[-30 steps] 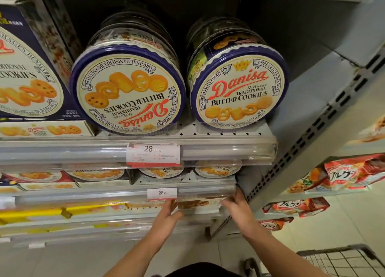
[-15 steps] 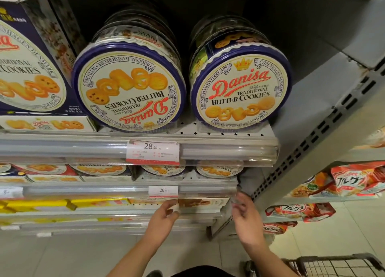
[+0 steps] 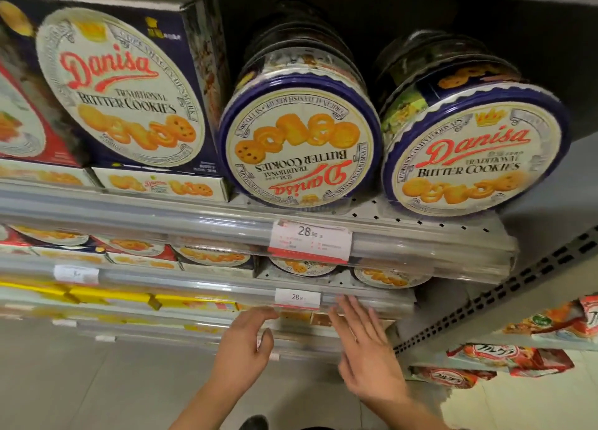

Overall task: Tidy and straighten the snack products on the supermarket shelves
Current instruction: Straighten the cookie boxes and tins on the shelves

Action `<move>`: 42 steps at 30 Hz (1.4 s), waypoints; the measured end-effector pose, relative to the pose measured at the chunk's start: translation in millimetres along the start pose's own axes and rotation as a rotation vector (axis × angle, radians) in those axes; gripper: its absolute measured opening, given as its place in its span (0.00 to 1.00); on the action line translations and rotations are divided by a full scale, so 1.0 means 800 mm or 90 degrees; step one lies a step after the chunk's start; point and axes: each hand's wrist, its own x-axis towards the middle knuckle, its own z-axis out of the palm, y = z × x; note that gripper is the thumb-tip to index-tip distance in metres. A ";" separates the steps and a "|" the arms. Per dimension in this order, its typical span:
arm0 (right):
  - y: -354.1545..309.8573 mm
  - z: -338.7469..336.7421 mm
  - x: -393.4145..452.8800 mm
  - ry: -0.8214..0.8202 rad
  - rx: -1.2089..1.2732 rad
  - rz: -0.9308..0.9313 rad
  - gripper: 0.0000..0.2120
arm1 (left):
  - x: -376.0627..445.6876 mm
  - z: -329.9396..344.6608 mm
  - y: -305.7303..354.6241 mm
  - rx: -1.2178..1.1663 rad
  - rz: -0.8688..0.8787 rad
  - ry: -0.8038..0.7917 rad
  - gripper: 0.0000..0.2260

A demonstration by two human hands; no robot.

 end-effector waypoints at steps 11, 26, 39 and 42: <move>-0.066 0.027 0.010 -0.027 -0.013 0.244 0.51 | -0.019 -0.116 -0.117 0.130 -0.145 0.212 0.34; -0.100 0.011 0.022 -0.061 -0.027 0.298 0.56 | 0.009 -0.216 -0.198 0.361 -0.260 0.071 0.41; -0.194 -0.049 0.067 0.216 0.119 0.041 0.27 | 0.005 -0.239 -0.178 0.399 -0.273 0.003 0.41; -0.250 -0.073 0.104 0.199 0.072 -0.007 0.29 | -0.001 -0.249 -0.188 0.454 -0.209 0.015 0.39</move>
